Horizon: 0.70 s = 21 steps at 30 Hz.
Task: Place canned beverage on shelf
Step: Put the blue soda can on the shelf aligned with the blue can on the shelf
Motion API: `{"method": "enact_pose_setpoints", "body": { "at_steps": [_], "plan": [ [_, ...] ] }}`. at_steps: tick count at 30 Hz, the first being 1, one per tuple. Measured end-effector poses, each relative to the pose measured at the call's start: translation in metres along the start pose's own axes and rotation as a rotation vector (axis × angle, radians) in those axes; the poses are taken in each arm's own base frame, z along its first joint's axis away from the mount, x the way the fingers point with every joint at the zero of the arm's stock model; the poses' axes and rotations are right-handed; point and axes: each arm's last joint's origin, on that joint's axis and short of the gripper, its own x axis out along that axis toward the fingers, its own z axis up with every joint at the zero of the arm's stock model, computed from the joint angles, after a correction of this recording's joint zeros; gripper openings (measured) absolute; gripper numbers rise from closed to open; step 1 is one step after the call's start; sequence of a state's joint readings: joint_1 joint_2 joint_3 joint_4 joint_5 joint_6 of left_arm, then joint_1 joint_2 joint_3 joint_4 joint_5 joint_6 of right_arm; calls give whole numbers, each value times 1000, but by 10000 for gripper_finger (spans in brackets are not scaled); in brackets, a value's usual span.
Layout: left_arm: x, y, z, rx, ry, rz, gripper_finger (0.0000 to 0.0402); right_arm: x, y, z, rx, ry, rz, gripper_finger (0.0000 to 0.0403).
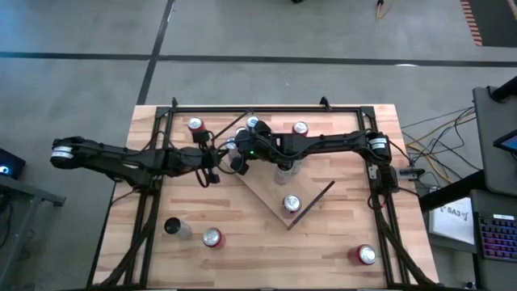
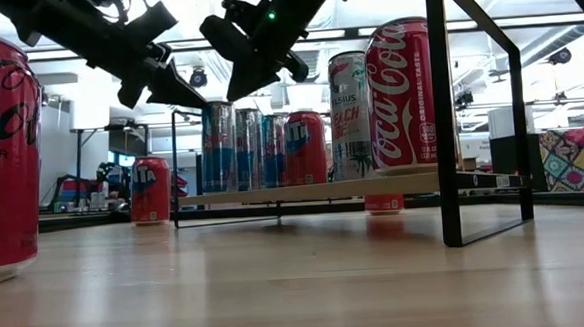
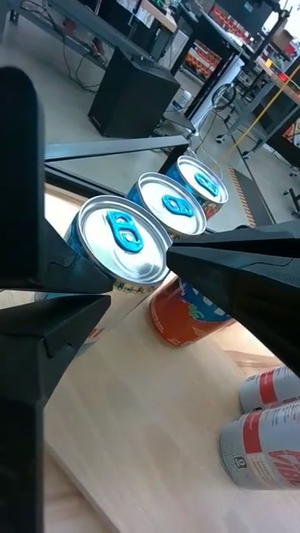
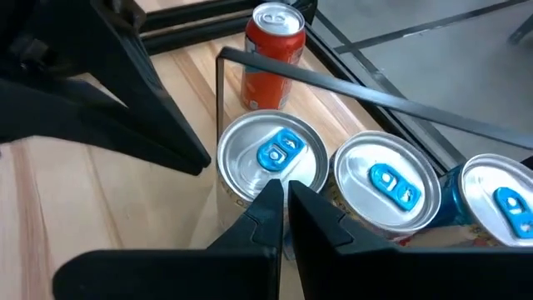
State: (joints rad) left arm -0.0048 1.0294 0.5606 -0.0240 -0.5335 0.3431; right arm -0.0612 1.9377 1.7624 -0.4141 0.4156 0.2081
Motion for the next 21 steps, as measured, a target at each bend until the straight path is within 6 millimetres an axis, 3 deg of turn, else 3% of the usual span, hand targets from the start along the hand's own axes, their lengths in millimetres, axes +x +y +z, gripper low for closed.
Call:
{"method": "enact_pose_setpoints", "body": {
  "at_steps": [11,21],
  "plan": [
    [-11,6,4,-27,-49,10,0,-18,-1,23,-17,-24,5,13],
    [-32,12,11,-64,-145,1,0,-48,9,36,-2,61,19,13]
  ]
}}
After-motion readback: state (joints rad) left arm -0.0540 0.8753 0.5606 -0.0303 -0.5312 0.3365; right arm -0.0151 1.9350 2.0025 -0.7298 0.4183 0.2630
